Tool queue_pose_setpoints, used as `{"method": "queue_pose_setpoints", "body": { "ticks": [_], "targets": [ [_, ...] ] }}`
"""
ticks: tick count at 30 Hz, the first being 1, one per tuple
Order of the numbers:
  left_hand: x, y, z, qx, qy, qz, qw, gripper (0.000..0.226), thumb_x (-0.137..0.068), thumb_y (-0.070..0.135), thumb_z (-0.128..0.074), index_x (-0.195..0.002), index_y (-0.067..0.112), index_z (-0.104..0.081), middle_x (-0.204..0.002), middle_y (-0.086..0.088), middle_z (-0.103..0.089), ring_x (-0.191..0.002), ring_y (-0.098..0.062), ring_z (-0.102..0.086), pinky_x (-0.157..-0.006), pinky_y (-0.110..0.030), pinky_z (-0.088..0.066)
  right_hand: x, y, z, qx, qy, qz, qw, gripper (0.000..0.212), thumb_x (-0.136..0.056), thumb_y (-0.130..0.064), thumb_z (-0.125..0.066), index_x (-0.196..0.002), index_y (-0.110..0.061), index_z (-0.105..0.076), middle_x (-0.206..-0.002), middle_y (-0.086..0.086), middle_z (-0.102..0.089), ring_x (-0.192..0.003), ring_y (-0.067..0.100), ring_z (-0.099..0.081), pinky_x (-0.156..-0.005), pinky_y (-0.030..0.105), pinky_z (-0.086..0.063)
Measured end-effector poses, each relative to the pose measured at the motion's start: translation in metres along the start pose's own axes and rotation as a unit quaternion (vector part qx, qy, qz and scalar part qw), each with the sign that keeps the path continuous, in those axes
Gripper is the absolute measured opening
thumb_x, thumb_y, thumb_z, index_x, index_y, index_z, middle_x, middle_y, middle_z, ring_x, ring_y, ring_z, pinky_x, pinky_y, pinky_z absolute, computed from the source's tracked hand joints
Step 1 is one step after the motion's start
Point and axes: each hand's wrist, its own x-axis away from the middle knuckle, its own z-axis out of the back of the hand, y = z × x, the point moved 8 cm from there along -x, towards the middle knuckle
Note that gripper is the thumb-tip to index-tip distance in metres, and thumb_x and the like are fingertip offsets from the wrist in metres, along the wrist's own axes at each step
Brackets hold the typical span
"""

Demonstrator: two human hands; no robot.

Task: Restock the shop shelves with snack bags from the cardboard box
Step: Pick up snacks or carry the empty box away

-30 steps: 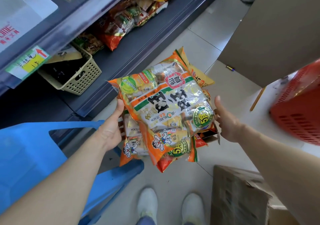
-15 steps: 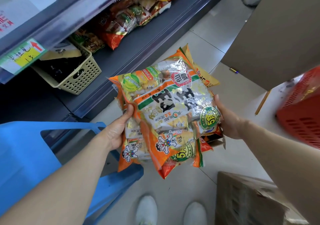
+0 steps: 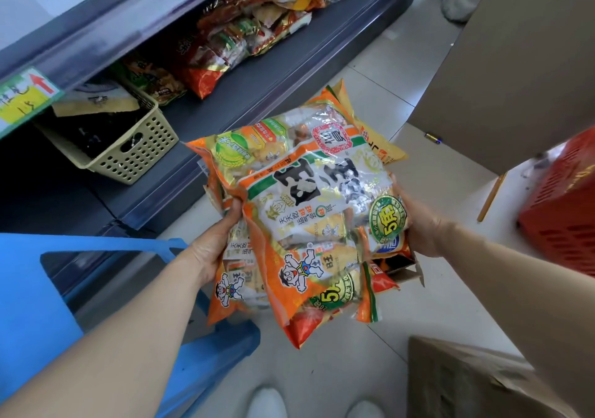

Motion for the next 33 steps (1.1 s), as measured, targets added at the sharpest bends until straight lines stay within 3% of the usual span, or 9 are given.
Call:
{"method": "queue_pose_setpoints", "body": {
  "ticks": [3, 10, 13, 16, 20, 23, 26, 31, 33],
  "targets": [
    [-0.003, 0.0, -0.005, 0.013, -0.017, 0.002, 1.0, 0.082, -0.017, 0.052, -0.093, -0.087, 0.011, -0.077, -0.092, -0.017, -0.073, -0.074, -0.031, -0.072, -0.065, -0.042, -0.06, -0.002, -0.004, 0.002, -0.008, 0.005, 0.019, 1.0, 0.064, -0.089, -0.068, -0.027, -0.118, -0.022, -0.061, -0.106, 0.009, -0.072, -0.092, 0.026, -0.071, -0.082, 0.038, -0.053],
    [-0.009, 0.002, -0.001, 0.003, -0.005, 0.004, 1.0, 0.095, -0.023, 0.055, -0.092, -0.103, 0.01, -0.069, -0.095, -0.019, -0.072, -0.075, -0.032, -0.071, -0.066, -0.041, -0.059, -0.007, -0.008, 0.001, -0.002, 0.013, 0.039, 0.999, 0.054, -0.093, -0.06, -0.037, -0.11, -0.015, -0.063, -0.086, 0.006, -0.075, -0.074, 0.02, -0.072, -0.076, 0.035, -0.055],
    [-0.012, 0.009, -0.004, 0.0, 0.002, -0.011, 1.0, 0.092, -0.021, 0.054, -0.092, -0.1, 0.011, -0.07, -0.09, -0.018, -0.072, -0.07, -0.031, -0.071, -0.061, -0.039, -0.059, -0.002, -0.018, -0.008, -0.011, -0.011, 0.062, 0.998, 0.077, -0.035, -0.069, -0.08, -0.087, -0.014, -0.065, -0.07, 0.004, -0.074, -0.06, 0.016, -0.071, -0.055, 0.026, -0.057],
    [-0.013, 0.013, -0.003, 0.001, 0.005, -0.018, 1.0, 0.087, -0.023, 0.053, -0.093, -0.096, 0.011, -0.074, -0.096, -0.019, -0.072, -0.074, -0.032, -0.071, -0.068, -0.043, -0.06, -0.001, -0.021, -0.009, -0.001, -0.029, 0.075, 0.997, 0.1, 0.001, -0.063, -0.084, -0.083, -0.012, -0.064, -0.067, 0.003, -0.073, -0.06, 0.016, -0.069, -0.055, 0.025, -0.057],
    [-0.01, 0.014, -0.001, -0.011, 0.017, -0.01, 1.0, 0.096, -0.033, 0.059, -0.089, -0.114, 0.012, -0.068, -0.125, -0.023, -0.059, -0.095, -0.035, -0.065, -0.094, -0.051, -0.047, 0.001, -0.026, -0.011, -0.006, -0.043, 0.088, 0.995, 0.095, -0.002, -0.054, -0.086, -0.084, -0.012, -0.064, -0.066, 0.002, -0.073, -0.067, 0.02, -0.067, -0.06, 0.027, -0.057],
    [-0.008, 0.013, -0.005, -0.019, 0.014, -0.006, 1.0, 0.096, -0.029, 0.061, -0.089, -0.11, 0.012, -0.071, -0.123, -0.024, -0.06, -0.094, -0.035, -0.065, -0.09, -0.051, -0.048, 0.002, -0.025, -0.009, -0.003, -0.049, 0.089, 0.995, 0.097, -0.003, -0.061, -0.086, -0.083, -0.01, -0.065, -0.072, 0.006, -0.073, -0.065, 0.018, -0.07, -0.068, 0.033, -0.057],
    [-0.001, 0.012, -0.013, -0.028, 0.001, -0.013, 1.0, 0.096, -0.02, 0.064, -0.088, -0.1, 0.014, -0.076, -0.117, -0.023, -0.065, -0.092, -0.035, -0.066, -0.086, -0.05, -0.052, 0.003, -0.026, -0.006, -0.013, -0.063, 0.068, 0.996, 0.077, -0.029, -0.051, -0.089, -0.088, -0.007, -0.065, -0.081, 0.012, -0.071, -0.08, 0.026, -0.067, -0.07, 0.032, -0.057],
    [0.025, 0.027, -0.039, -0.024, -0.018, -0.023, 0.999, 0.083, -0.009, 0.062, -0.088, -0.079, 0.018, -0.08, -0.092, -0.017, -0.074, -0.071, -0.03, -0.072, -0.065, -0.038, -0.061, 0.025, -0.044, -0.008, -0.031, -0.089, 0.045, 0.995, 0.099, -0.009, -0.054, -0.091, -0.093, -0.008, -0.067, -0.086, 0.013, -0.072, -0.085, 0.027, -0.066, -0.085, 0.041, -0.051],
    [0.038, 0.033, -0.047, -0.026, -0.014, -0.018, 0.999, 0.081, -0.014, 0.062, -0.089, -0.081, 0.018, -0.08, -0.098, -0.018, -0.073, -0.074, -0.03, -0.072, -0.069, -0.04, -0.06, 0.037, -0.051, -0.008, -0.027, -0.084, 0.029, 0.996, 0.067, -0.044, -0.05, -0.088, -0.09, -0.007, -0.068, -0.085, 0.012, -0.072, -0.084, 0.027, -0.066, -0.08, 0.037, -0.055]
  ]
}}
